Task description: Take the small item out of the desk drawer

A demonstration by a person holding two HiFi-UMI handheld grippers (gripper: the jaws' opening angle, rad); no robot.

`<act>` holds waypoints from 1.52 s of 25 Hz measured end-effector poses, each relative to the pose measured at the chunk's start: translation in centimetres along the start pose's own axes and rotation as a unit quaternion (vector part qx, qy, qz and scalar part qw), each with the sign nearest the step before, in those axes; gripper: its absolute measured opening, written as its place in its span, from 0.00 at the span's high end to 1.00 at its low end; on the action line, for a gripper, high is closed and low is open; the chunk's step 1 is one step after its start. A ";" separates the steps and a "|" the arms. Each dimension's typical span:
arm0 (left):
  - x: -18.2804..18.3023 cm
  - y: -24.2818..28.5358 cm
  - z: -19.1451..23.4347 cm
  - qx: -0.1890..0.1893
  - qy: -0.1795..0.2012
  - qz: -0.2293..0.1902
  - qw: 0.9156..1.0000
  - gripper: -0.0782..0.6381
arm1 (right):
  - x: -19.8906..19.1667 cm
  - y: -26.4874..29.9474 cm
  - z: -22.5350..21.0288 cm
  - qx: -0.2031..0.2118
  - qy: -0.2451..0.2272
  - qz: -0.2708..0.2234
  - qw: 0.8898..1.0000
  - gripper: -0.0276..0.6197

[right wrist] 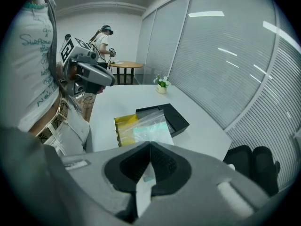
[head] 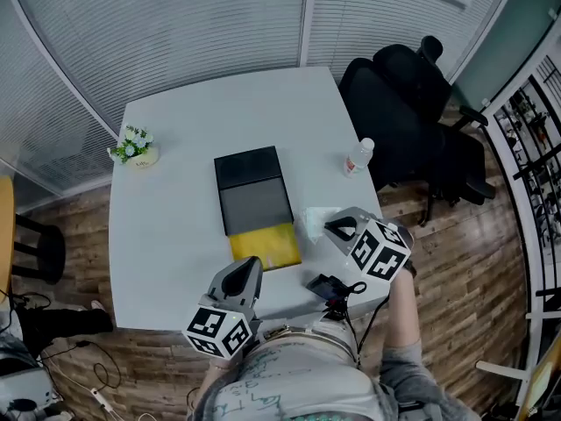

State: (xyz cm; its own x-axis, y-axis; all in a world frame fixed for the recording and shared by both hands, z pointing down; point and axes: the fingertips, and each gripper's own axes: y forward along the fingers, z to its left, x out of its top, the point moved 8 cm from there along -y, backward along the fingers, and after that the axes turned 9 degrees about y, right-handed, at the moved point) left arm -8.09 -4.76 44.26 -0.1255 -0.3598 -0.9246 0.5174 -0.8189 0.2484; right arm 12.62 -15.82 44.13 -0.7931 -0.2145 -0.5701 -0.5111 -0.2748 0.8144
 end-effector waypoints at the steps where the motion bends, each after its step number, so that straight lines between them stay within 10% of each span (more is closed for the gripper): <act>1: 0.0 0.1 -0.2 -0.001 0.001 0.000 1.000 0.89 | -0.3 -0.1 -0.1 -0.003 0.002 -0.002 1.000 0.95; 38: -0.4 0.4 -1.7 0.001 -0.001 0.007 1.000 0.89 | -3.9 2.6 -0.1 0.013 0.022 0.020 0.999 0.95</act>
State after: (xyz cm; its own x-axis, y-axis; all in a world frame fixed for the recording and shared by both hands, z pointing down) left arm -6.36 -4.19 44.27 -0.1193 -0.3716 -0.9207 0.5168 -0.8150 0.2620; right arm 14.44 -15.80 48.42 -0.7978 -0.2665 -0.5408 -0.4879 -0.2417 0.8388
